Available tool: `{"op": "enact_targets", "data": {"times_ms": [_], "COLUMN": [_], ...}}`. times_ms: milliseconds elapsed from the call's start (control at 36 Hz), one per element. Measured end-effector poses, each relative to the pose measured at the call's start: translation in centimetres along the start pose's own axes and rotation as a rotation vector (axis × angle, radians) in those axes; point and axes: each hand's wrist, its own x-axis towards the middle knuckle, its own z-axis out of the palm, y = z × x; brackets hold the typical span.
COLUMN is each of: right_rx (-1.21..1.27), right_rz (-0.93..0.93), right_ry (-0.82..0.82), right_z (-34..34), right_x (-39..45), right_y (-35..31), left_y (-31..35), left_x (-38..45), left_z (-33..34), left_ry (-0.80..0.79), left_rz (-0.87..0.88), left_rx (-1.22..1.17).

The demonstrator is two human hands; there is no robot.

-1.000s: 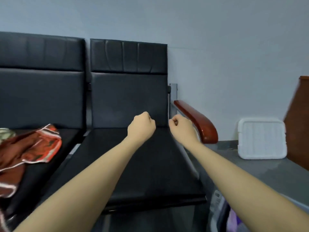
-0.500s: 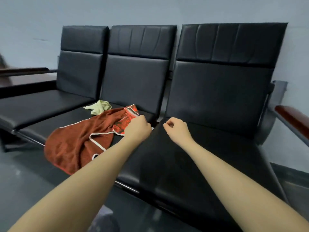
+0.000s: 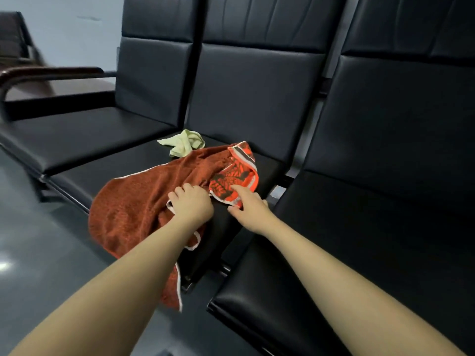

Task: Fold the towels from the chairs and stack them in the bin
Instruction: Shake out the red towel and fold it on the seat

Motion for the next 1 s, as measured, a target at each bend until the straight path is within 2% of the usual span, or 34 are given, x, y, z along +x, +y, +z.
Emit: {"op": "enact_targets", "data": {"times_ms": [139,306,500,611,694,917,1000], "right_rx": [-0.043,-0.041,0.081,0.113,0.118,0.135,0.178], "right_rz": [0.026,0.067,0.083,0.146,0.19,0.286,0.326], "right_ry": [-0.017,0.007,0.289,0.427,0.515,0.663,0.655], "right_z": [0.5,-0.4,-3.0,-5.9,-8.1,-13.5,-15.2], "right_x": [0.2,-0.5,-3.2,-5.8,-7.9,-15.3,-18.3], "right_y": [0.4,0.3,0.8,2.0,3.3,8.6,10.7], "left_y": [0.9,2.4,4.1,5.5,6.5,13.6,16.2], "left_x": [0.0,-1.8,-4.3,-6.0,-7.5,-13.1,-15.0], "left_z": [0.1,-0.3,-3.3,-4.7,-5.5,-7.0,-7.2], "left_ry": [0.036,-0.026,0.016,-0.075,-0.079,-0.098,-0.187], "left_rz": [0.092,0.213,0.356,0.305,0.325,0.676,0.816], "left_rx": [0.027,-0.269,-0.629,-0.522,-0.529,-0.624,-0.707]}}
